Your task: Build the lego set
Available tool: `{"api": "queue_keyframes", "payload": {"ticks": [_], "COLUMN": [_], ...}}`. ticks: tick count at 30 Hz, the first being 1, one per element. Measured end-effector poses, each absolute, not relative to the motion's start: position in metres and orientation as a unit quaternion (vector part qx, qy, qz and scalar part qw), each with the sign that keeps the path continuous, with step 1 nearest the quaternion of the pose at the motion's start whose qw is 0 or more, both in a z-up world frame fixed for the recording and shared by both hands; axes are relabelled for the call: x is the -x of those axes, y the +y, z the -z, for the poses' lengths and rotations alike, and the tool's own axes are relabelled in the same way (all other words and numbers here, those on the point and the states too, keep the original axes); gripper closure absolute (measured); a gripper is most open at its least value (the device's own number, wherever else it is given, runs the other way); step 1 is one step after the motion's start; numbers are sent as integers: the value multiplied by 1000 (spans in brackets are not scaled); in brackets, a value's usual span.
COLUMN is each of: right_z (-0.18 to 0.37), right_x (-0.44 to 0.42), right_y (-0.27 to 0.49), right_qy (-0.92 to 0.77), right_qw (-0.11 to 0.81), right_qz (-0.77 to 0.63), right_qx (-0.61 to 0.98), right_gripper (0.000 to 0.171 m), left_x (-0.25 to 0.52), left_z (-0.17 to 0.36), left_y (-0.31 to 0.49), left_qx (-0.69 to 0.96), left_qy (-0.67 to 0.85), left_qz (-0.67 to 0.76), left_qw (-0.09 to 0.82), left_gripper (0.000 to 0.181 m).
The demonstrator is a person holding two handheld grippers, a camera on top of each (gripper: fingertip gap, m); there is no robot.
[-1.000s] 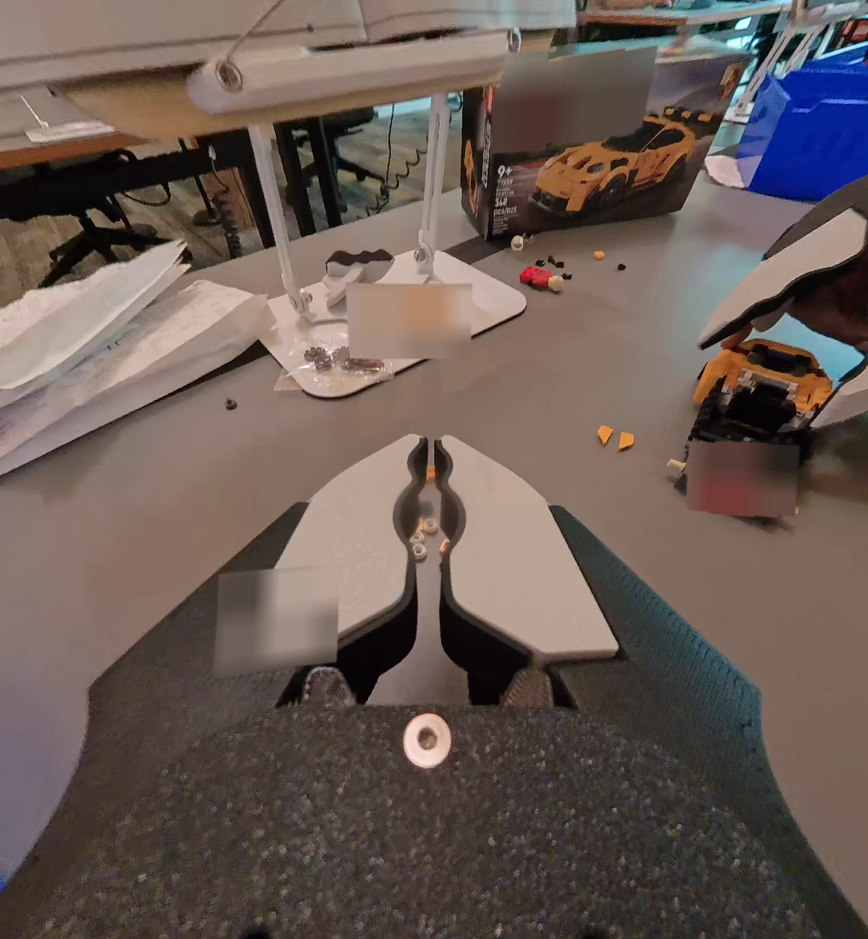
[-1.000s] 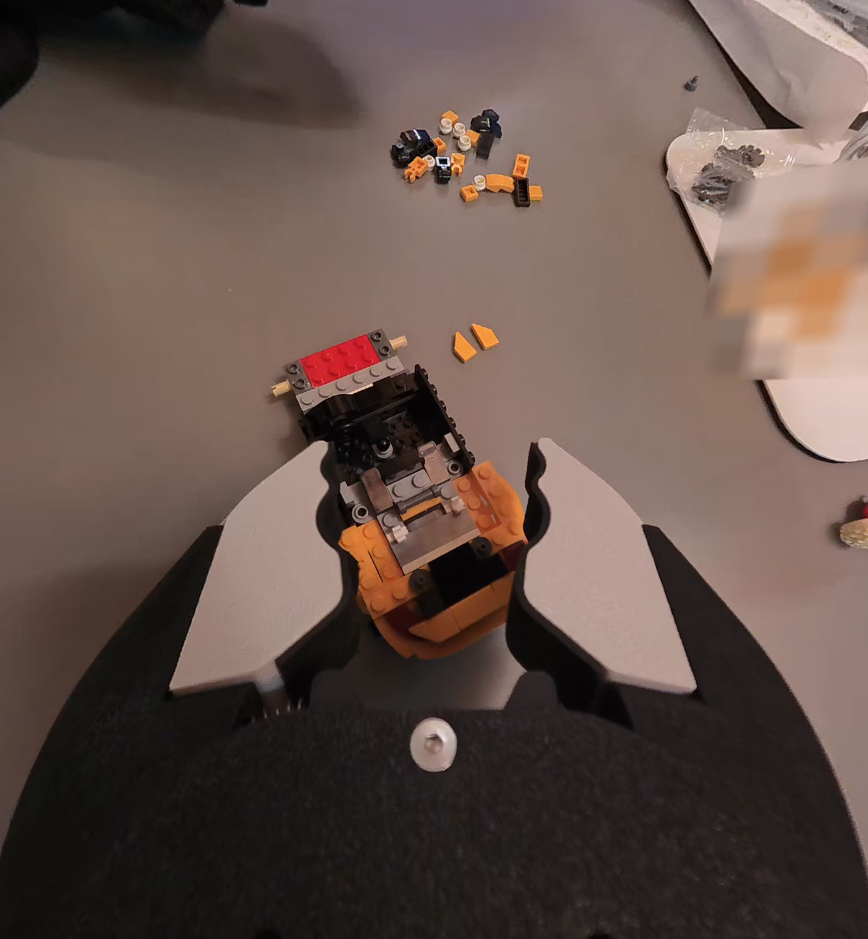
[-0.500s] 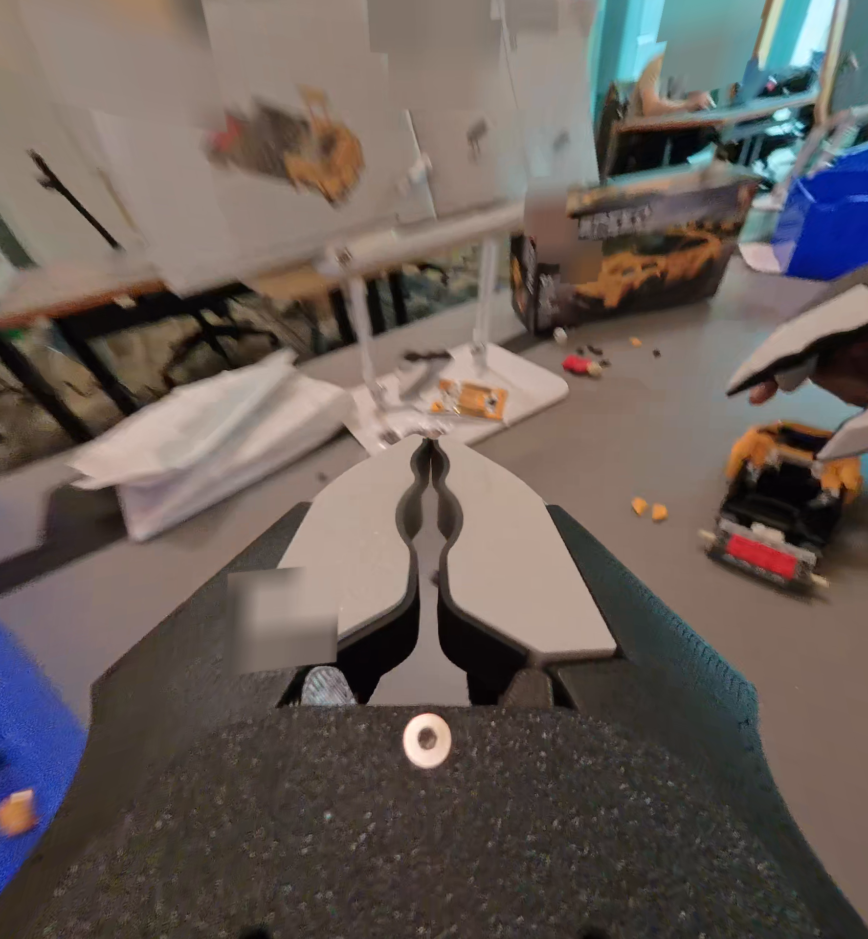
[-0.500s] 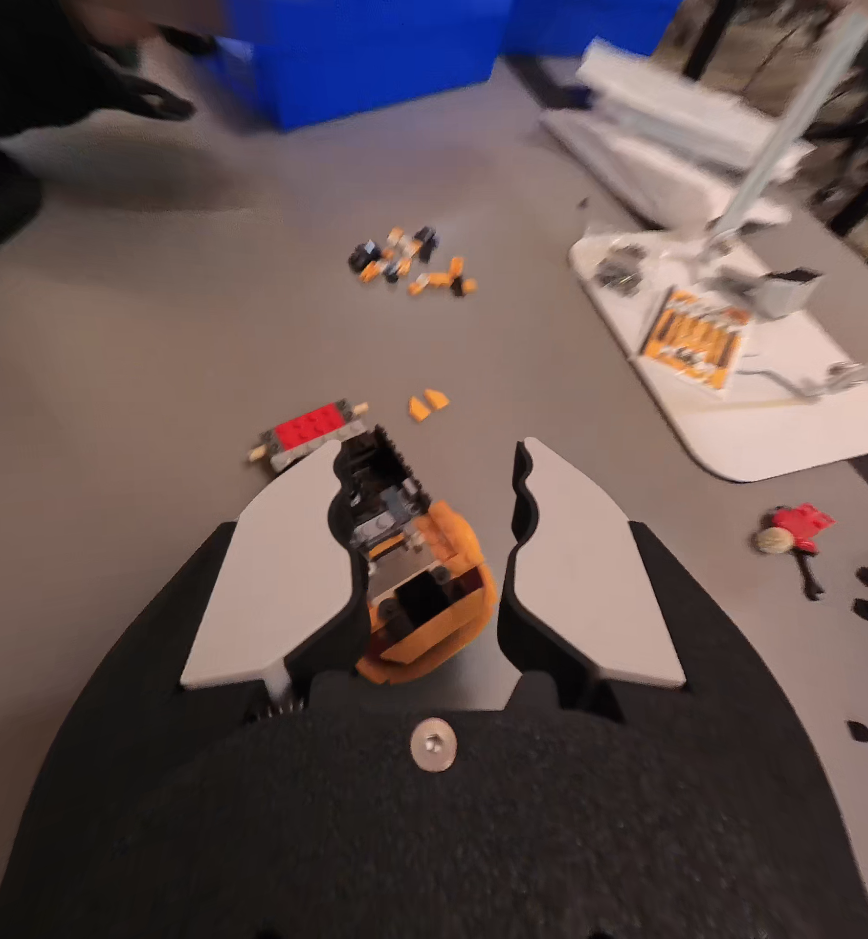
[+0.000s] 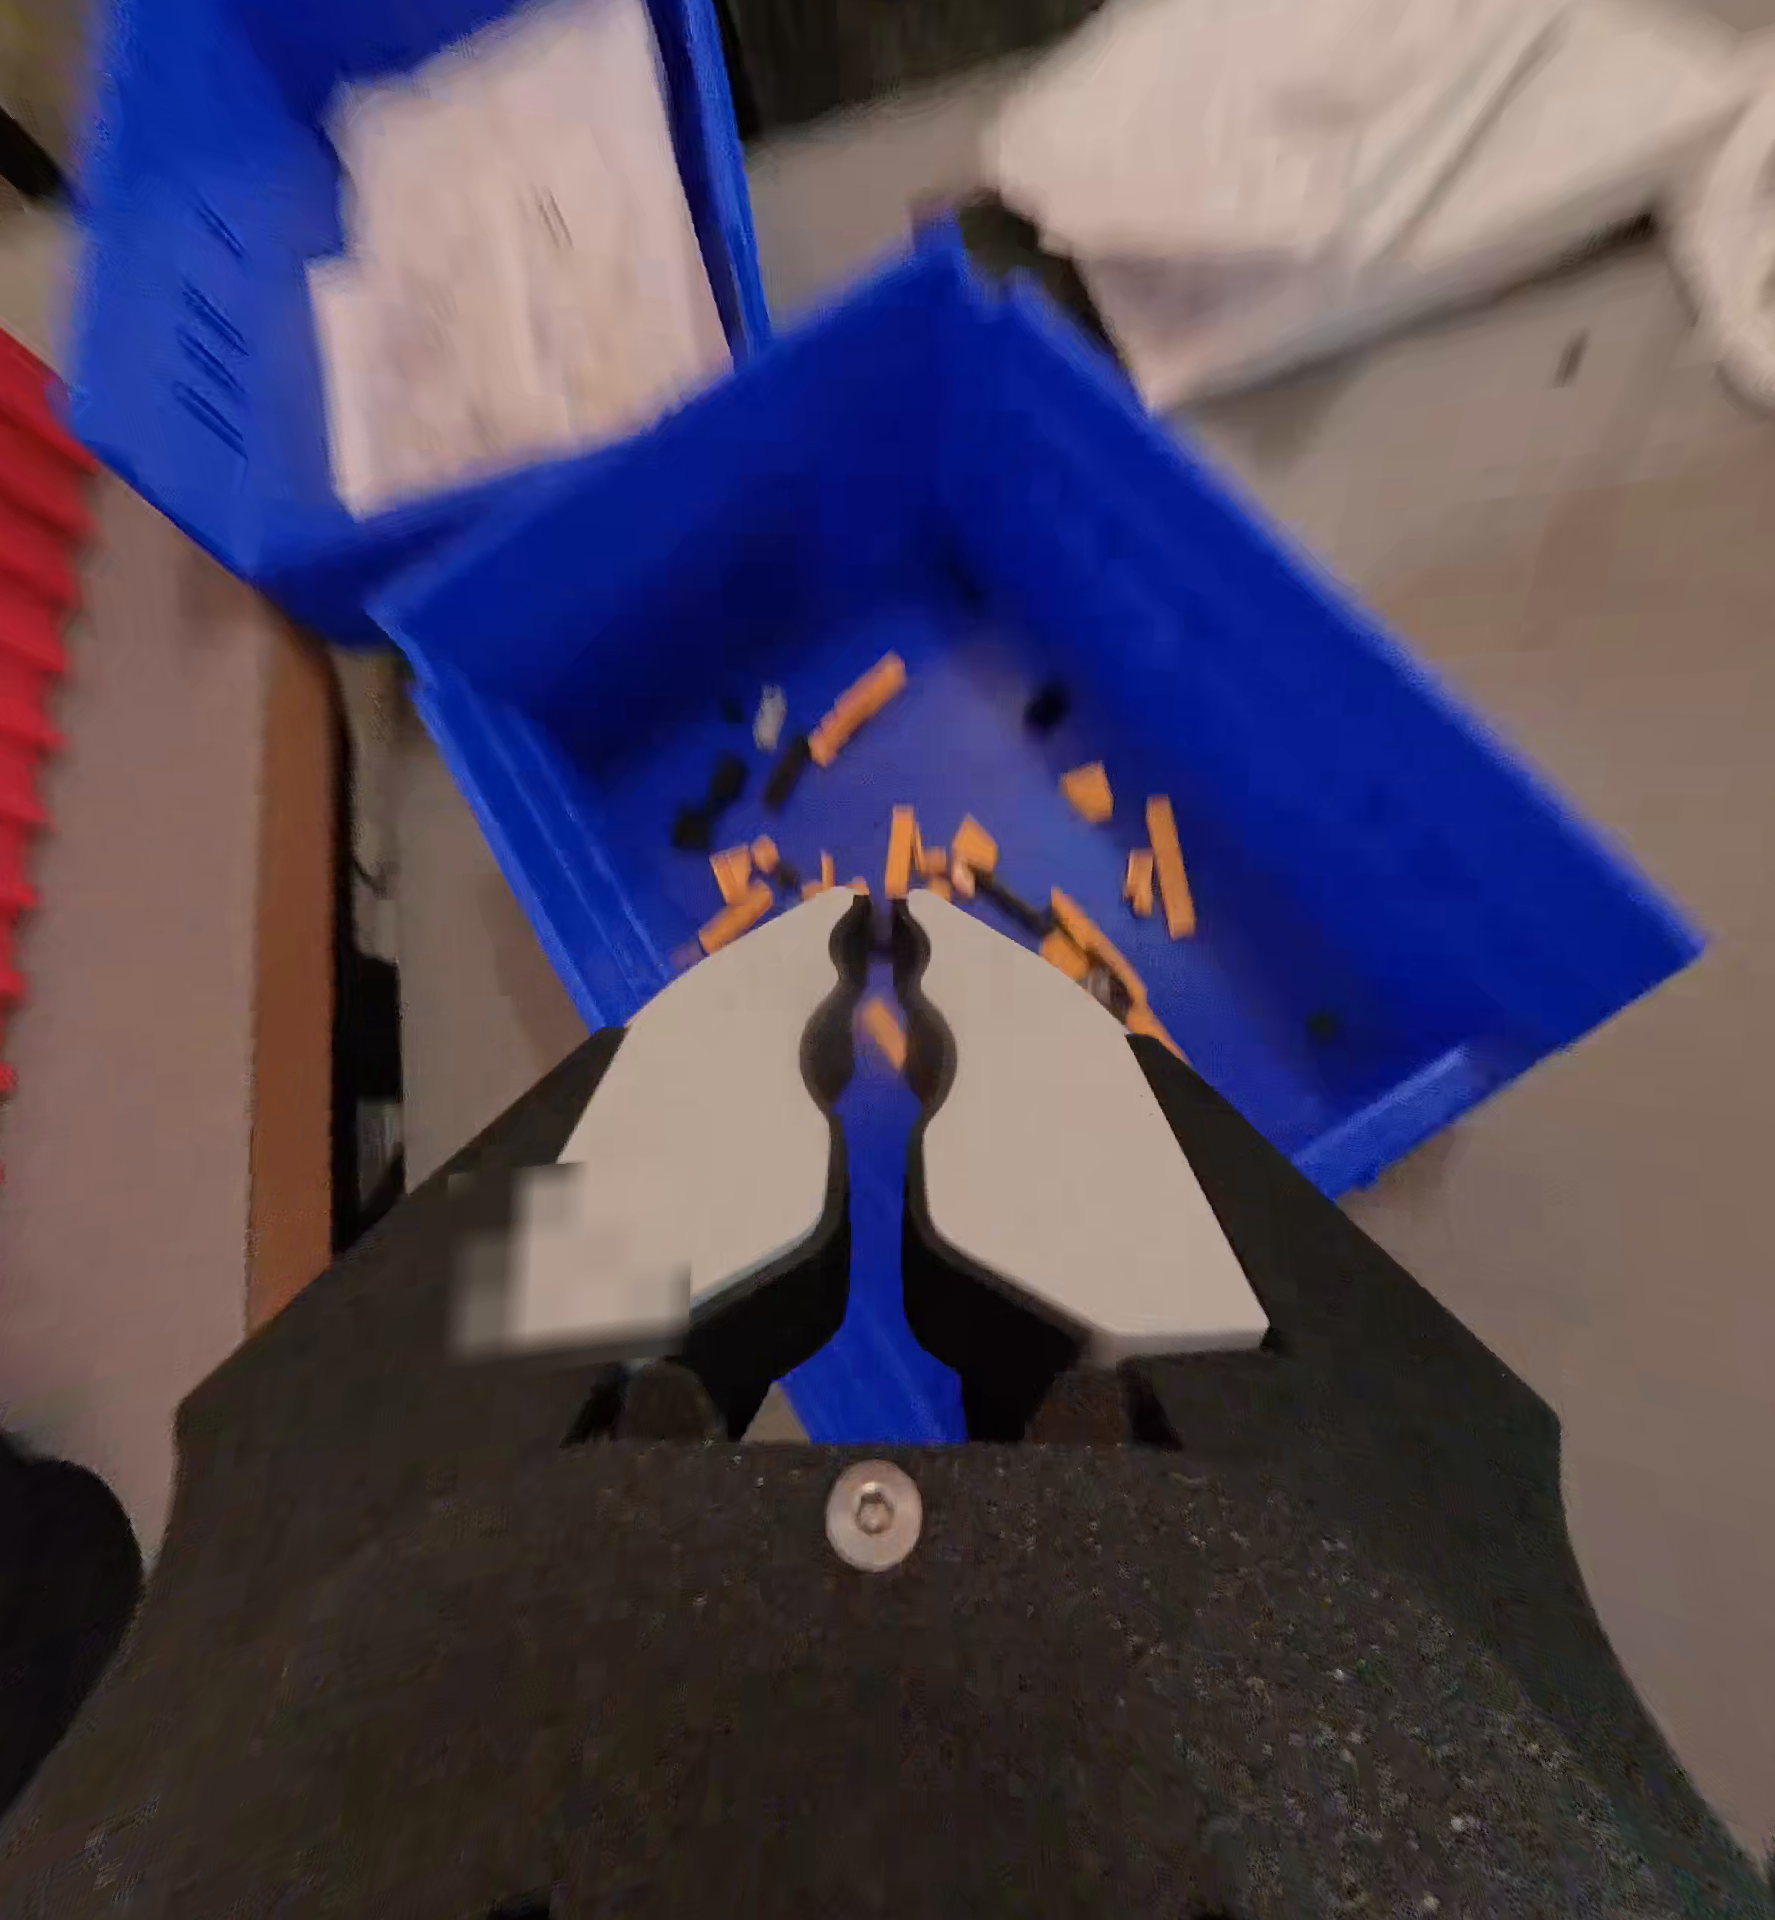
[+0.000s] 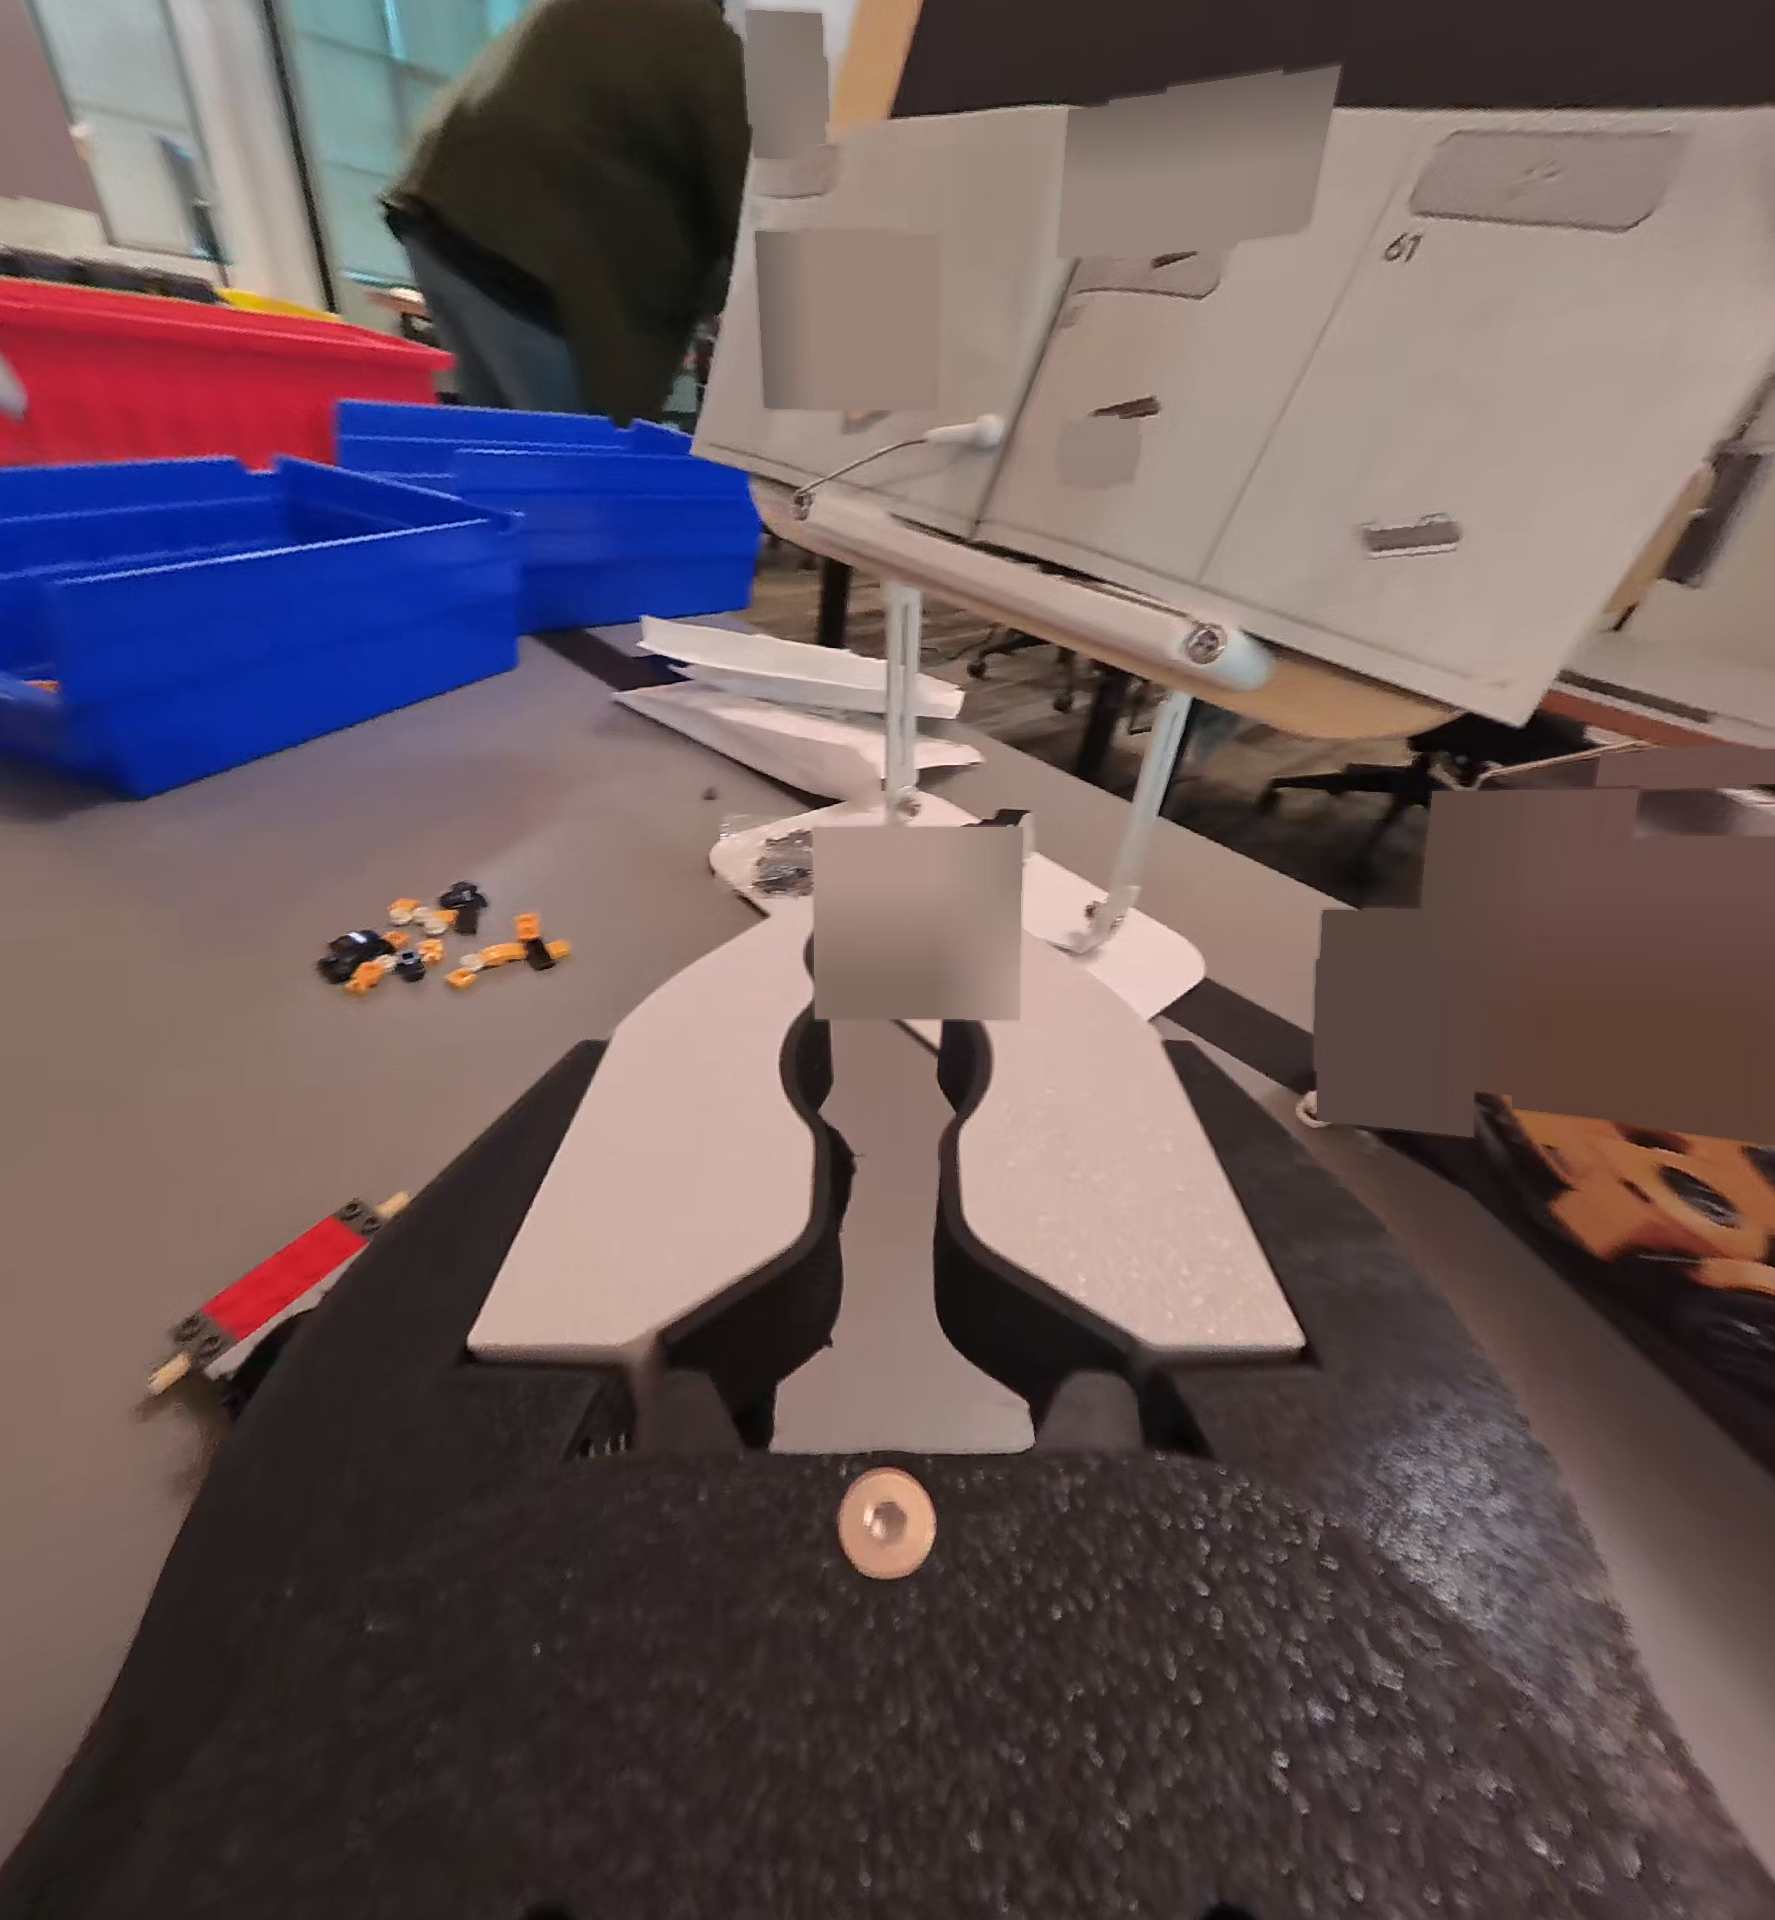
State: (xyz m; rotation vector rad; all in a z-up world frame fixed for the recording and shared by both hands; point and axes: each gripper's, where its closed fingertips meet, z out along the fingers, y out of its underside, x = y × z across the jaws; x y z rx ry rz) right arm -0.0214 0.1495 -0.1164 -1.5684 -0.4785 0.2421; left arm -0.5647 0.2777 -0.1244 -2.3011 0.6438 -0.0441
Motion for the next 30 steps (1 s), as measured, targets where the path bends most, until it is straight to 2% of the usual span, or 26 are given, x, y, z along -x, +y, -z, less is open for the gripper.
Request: {"api": "queue_keyframes", "payload": {"ticks": [2,5,8,11,15,21,30], "right_z": [115,117,120,118,116,114,110], "right_x": [22,23,24,23,18,19,19], "right_y": [150,151,151,149,146,145,143], "right_qy": [-211,-209,-208,-208,-202,-201,-203], "right_qw": [677,674,670,670,669,668,669], "right_qz": [-104,-108,-117,-128,-141,-153,-155], "right_qx": [697,700,703,701,701,700,698], "right_gripper": [157,158,158,158,158,158,158], "left_x": [568,561,560,572,583,585,582], "left_z": [158,196,220,239,255,257,260], "left_y": [275,271,277,277,274,282,283], "left_qx": [927,948,956,965,975,984,986], "left_qy": [265,278,271,244,212,175,163], "left_qz": [12,-5,-41,-71,-71,-37,-10], "left_qw": [266,154,107,56,18,20,20], "left_gripper": [173,154,161,159,157,164,160]}}
